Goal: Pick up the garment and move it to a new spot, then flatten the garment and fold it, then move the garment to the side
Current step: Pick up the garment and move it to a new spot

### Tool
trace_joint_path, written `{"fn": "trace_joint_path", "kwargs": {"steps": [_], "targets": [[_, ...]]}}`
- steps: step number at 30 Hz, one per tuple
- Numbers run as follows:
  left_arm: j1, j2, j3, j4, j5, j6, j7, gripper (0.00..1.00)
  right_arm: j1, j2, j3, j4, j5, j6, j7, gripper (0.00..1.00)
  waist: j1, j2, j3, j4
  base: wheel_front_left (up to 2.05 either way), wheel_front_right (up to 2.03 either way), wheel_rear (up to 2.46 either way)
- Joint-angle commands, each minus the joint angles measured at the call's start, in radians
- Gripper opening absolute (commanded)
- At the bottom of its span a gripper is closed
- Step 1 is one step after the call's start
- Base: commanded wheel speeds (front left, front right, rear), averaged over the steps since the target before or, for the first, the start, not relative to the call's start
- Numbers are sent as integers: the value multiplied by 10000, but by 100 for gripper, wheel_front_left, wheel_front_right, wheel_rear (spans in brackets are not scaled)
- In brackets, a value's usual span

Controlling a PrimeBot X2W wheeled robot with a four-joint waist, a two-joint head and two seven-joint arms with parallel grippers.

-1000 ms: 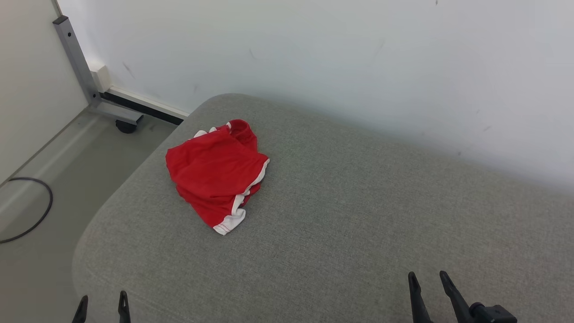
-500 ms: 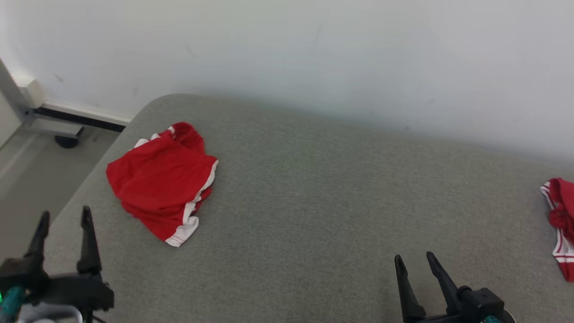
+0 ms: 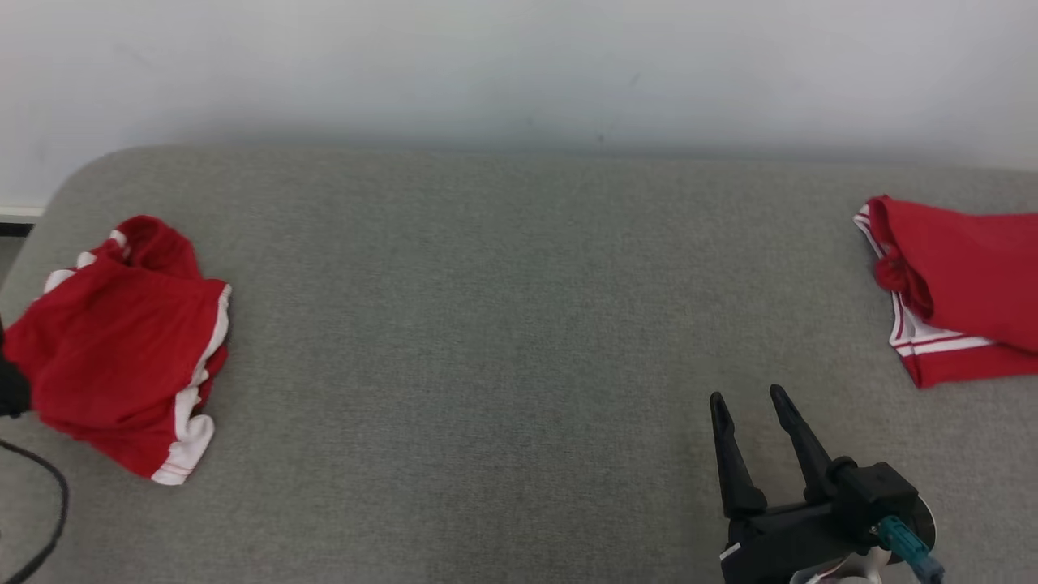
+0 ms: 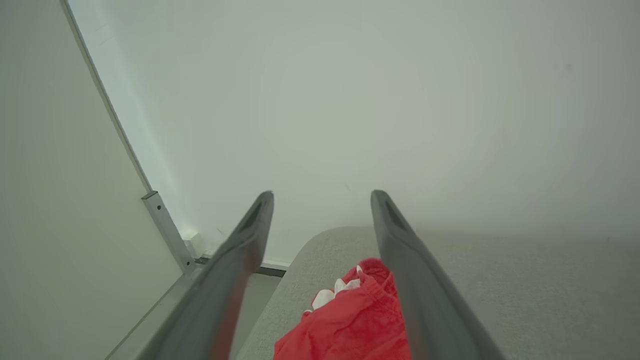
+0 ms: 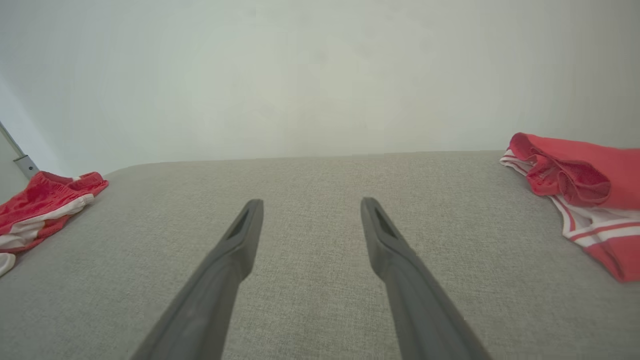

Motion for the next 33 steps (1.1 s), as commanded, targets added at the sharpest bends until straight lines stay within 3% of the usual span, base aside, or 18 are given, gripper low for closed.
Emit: {"fn": "trace_joint_path", "kwargs": {"steps": [1,10,19,24,33], "targets": [[-212,109,-93,339,-331,21,234,100,-164,14,37,-35,7,-20,-12,100,-2,-2,1143,-1154,0,0,0],[-872,1092,-1221,2013,-1849,21,1883,100,-434,14,222,-111,149,-20,-12,100,-2,-2,1599,-1791,0,0,0],[-774,1648,-2773,2448,-3511,22,4692,100,-501,17,157,-25,23,-20,-13,100,-2,-2,1491,-1884,0,0,0],[-877,1749,-3368,2793,-4048,22,6081,100,-512,14,160,-5,-39,-20,-12,100,-2,-2,1422,-1894,0,0,0],[-1003,1773,-3899,3317,-4516,21,7314,100,-525,14,231,-28,-72,-20,-12,100,-2,-2,1434,-2053,0,0,0]]}}
